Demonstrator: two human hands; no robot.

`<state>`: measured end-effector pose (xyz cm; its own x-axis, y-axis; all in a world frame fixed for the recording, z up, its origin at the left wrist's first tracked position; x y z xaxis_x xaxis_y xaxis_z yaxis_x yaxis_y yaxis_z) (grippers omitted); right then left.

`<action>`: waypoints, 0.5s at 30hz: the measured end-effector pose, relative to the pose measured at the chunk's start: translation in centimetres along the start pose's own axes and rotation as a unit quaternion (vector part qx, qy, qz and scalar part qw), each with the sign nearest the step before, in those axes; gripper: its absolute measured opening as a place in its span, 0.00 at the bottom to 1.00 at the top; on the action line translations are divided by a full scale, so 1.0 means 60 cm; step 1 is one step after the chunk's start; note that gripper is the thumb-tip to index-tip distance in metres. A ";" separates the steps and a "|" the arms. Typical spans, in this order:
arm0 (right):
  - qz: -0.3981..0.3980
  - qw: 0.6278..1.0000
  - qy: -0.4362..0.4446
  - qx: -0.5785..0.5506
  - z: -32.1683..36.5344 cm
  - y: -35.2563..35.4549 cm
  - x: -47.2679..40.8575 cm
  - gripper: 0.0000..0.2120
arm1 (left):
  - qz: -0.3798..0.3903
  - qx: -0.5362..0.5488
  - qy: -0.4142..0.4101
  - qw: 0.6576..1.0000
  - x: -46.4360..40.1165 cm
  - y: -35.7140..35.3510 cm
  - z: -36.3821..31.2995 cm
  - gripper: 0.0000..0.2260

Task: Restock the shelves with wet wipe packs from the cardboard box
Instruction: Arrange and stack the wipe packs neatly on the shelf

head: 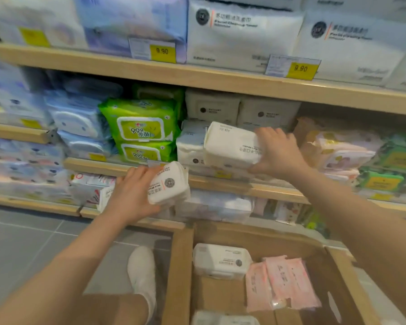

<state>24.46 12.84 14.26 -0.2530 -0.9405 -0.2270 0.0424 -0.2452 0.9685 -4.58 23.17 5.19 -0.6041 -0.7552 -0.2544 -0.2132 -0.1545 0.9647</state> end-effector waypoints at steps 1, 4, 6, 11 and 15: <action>-0.009 1.000 0.006 0.005 0.010 0.005 -0.026 0.40 | 0.001 -0.003 0.003 1.000 -0.004 -0.002 0.013 0.43; -0.029 0.999 0.025 0.017 0.036 0.007 -0.099 0.41 | 0.007 -0.010 -0.003 1.000 -0.023 -0.013 0.033 0.43; -0.012 1.000 0.026 -0.007 0.045 -0.009 -0.142 0.42 | 0.007 -0.005 0.002 1.000 -0.035 -0.018 0.038 0.43; -0.039 0.998 0.013 0.041 0.041 -0.065 -0.188 0.35 | -0.007 0.029 0.013 0.999 -0.066 -0.027 0.038 0.46; -0.058 0.997 -0.050 -0.005 0.045 -0.109 -0.174 0.40 | -0.009 0.023 0.000 1.000 -0.086 -0.036 0.034 0.44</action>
<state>24.20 24.88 10.59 -0.3527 -0.8776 -0.3248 0.0178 -0.3533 0.9353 -2.60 28.70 4.29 -0.6004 -0.7519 -0.2723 -0.2600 -0.1384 0.9556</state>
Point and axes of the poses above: each hand's wrist, its own x-axis away from the middle knuckle, its own y-axis out of the back of the hand, z = x × y, the point moved 5 cm from there along -x, towards the middle knuckle, and after that the axes turned 8 degrees about -x, right-handed, at the moved point
